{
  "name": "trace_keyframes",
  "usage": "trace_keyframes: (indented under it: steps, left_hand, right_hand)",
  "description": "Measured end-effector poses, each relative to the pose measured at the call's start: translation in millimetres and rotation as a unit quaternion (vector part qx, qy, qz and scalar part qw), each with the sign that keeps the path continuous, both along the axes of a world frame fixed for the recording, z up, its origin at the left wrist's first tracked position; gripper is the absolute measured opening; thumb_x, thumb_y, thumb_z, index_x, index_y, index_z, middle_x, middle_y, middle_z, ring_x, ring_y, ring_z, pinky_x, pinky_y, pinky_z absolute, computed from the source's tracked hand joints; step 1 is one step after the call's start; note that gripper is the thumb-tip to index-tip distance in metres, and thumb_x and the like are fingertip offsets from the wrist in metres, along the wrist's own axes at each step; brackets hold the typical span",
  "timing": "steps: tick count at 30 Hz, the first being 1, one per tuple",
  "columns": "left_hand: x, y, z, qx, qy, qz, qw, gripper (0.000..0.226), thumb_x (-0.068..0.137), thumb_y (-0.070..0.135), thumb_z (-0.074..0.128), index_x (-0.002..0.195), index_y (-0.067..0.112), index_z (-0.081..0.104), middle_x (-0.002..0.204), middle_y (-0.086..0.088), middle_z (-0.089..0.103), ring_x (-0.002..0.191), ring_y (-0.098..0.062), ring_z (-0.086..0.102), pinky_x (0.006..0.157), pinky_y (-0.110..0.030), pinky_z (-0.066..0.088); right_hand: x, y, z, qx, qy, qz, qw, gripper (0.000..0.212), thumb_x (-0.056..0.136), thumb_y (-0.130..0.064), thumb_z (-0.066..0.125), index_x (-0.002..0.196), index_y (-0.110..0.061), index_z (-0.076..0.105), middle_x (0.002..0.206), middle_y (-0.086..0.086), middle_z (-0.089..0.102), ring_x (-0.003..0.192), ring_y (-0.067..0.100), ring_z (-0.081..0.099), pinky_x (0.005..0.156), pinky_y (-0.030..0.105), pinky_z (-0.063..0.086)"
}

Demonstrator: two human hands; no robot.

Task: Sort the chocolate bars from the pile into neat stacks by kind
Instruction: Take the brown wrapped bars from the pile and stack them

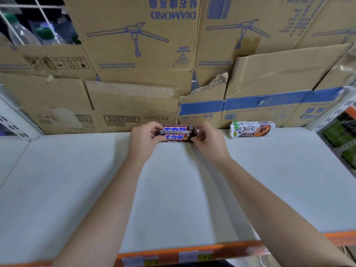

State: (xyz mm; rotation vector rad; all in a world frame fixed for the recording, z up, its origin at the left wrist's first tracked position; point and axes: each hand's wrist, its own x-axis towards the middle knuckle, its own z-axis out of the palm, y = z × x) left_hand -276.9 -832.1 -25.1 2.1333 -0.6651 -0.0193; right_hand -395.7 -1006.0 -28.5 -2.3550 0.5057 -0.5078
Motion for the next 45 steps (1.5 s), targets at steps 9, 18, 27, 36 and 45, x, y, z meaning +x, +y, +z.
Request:
trace_keyframes:
  steps: [9,18,27,36,45]
  left_hand:
    - [4,-7,-4,-0.003,-0.020,0.010,1.000,0.021,0.066,0.011,0.081,0.083,0.011,0.069,0.071,-0.004,0.062,0.061,-0.023,0.057,0.059,-0.026,0.044]
    - [0,-9,-5,0.006,-0.047,0.001,0.999,0.023,0.067,0.011,0.081,0.086,0.012,0.069,0.085,-0.004,0.056,0.057,-0.017,0.052,0.060,-0.023,0.044]
    - [-8,42,4,0.085,-0.134,0.069,0.985,0.018,0.086,0.029,0.062,0.097,0.017,0.066,0.099,0.001,0.064,0.091,-0.023,0.061,0.076,-0.038,0.049]
    - [-15,196,14,0.183,-0.191,0.186,0.946,0.034,0.091,0.037,0.038,0.102,0.019,0.065,0.100,-0.001,0.067,0.091,-0.027,0.062,0.079,-0.038,0.041]
    - [-9,422,29,0.221,-0.172,0.241,0.929,0.041,0.089,0.044,0.031,0.102,0.023,0.064,0.100,-0.001,0.068,0.092,-0.028,0.062,0.083,-0.040,0.040]
  right_hand:
    - [-18,-1,-14,-0.113,-0.001,0.006,0.994,0.005,0.081,-0.012,0.060,0.079,-0.009,0.063,0.076,0.004,0.058,0.078,0.023,0.050,0.061,0.031,0.043]
    - [-20,-1,-12,-0.109,-0.005,0.016,0.994,0.004,0.079,-0.009,0.060,0.080,-0.009,0.064,0.077,0.005,0.059,0.079,0.025,0.052,0.063,0.033,0.044]
    - [1,29,8,-0.111,-0.061,0.098,0.987,0.013,0.083,-0.017,0.057,0.091,-0.009,0.065,0.090,0.006,0.064,0.082,0.024,0.056,0.065,0.031,0.046]
    - [57,155,16,-0.101,-0.072,0.218,0.968,0.024,0.085,-0.015,0.061,0.109,-0.012,0.066,0.104,0.004,0.066,0.097,0.023,0.058,0.078,0.022,0.037]
    - [110,390,24,-0.063,-0.110,0.276,0.953,0.027,0.082,-0.019,0.056,0.105,-0.011,0.068,0.100,0.006,0.066,0.091,0.024,0.060,0.082,0.035,0.050]
